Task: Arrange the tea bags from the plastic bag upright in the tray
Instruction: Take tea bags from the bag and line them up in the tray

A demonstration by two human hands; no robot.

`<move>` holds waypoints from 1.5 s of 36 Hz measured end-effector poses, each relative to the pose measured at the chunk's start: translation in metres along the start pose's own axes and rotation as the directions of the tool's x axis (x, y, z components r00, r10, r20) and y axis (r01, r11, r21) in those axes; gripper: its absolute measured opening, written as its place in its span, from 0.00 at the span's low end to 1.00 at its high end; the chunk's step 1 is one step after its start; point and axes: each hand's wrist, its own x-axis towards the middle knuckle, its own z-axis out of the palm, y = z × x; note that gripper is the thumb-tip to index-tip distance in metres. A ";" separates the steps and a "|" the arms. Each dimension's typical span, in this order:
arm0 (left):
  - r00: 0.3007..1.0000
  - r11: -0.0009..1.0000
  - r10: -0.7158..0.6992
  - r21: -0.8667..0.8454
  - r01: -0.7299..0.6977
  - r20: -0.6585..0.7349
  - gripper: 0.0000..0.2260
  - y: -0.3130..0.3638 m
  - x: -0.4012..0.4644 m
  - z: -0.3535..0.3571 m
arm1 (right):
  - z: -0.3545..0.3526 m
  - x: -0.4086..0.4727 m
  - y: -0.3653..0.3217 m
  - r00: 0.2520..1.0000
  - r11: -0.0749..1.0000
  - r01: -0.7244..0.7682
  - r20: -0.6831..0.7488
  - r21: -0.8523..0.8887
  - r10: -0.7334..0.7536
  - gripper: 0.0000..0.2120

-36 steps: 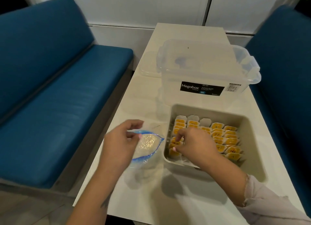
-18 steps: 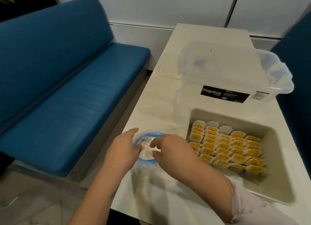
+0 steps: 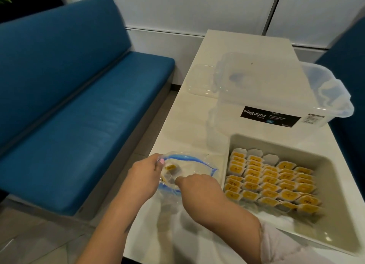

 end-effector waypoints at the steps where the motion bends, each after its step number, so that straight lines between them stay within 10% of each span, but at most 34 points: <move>1: 1.000 1.000 0.007 -0.011 -0.007 0.008 0.14 0.000 0.000 0.000 | -0.002 0.003 0.000 1.000 0.999 -0.026 0.011 0.022 0.026 0.18; 13: 0.994 0.994 0.102 -0.046 -0.100 0.035 0.14 0.013 -0.006 -0.004 | 0.000 0.040 -0.011 0.967 0.964 -0.253 0.044 0.084 0.250 0.14; 22: 0.994 0.994 0.094 -0.063 -0.091 0.058 0.14 0.010 -0.005 -0.011 | -0.016 0.056 -0.010 0.827 0.840 -0.499 0.407 0.213 0.389 0.27; 31: 0.998 0.998 0.054 0.022 -0.055 0.044 0.14 0.004 -0.002 -0.009 | -0.025 0.053 -0.004 0.845 0.816 -0.506 0.348 0.279 0.406 0.24; 40: 0.998 1.000 -0.024 -0.003 0.025 0.052 0.14 0.005 -0.005 -0.004 | -0.020 0.010 0.018 0.951 0.958 -0.167 -0.219 0.234 0.219 0.10; 54: 0.979 0.950 0.141 -0.260 -0.175 -0.145 0.15 0.042 -0.025 -0.024 | -0.051 -0.041 0.064 0.877 0.921 0.165 -0.481 0.353 0.027 0.06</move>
